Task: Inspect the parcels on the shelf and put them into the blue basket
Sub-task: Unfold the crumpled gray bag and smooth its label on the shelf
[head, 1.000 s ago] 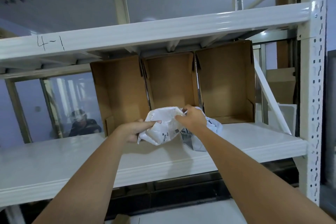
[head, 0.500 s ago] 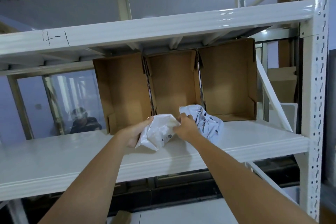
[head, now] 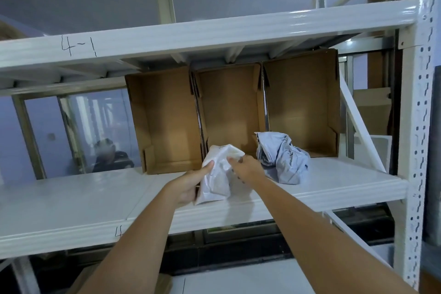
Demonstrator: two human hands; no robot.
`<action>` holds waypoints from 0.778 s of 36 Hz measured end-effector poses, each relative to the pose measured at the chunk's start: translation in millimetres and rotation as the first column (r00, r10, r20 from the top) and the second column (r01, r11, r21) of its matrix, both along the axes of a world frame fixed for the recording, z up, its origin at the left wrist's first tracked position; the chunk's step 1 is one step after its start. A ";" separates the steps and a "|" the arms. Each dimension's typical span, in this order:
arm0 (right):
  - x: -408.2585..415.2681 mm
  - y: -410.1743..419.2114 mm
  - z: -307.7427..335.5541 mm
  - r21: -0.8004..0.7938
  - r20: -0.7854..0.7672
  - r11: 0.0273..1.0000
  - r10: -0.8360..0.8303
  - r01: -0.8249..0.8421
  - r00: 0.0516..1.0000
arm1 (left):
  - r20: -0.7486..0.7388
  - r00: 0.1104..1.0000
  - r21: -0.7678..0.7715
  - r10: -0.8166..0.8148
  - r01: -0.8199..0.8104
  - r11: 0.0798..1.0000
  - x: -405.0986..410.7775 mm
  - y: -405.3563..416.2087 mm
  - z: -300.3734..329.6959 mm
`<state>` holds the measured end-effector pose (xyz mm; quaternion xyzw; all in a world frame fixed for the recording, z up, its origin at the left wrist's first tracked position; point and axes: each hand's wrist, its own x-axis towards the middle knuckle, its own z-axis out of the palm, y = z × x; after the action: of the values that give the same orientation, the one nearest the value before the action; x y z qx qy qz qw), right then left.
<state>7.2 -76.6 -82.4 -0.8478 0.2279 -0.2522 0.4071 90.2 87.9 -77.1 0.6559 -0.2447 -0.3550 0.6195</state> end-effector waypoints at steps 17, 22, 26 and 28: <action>12.7 -17.0 12.2 0.423 0.052 0.903 -0.105 0.073 0.993 | 0.022 0.981 0.065 0.193 -0.194 0.979 -0.7 29.1 28.0; 15.2 -21.9 16.4 0.372 0.010 0.922 -0.119 0.107 0.993 | 0.101 0.931 0.088 0.350 -0.359 0.929 18.5 38.5 27.0; 10.3 -18.7 23.1 0.291 0.013 0.951 -0.112 0.103 0.994 | 0.185 0.916 0.154 0.355 -0.384 0.910 24.0 42.3 25.7; 9.3 -18.2 26.3 0.213 -0.028 0.964 -0.154 0.157 0.988 | 0.206 0.907 0.106 0.367 -0.394 0.913 26.0 41.6 25.9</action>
<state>16.5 -94.8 -56.1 -0.7798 0.3217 -0.2528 0.4739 116.3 129.5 -51.3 0.7640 -0.1406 -0.1828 0.6026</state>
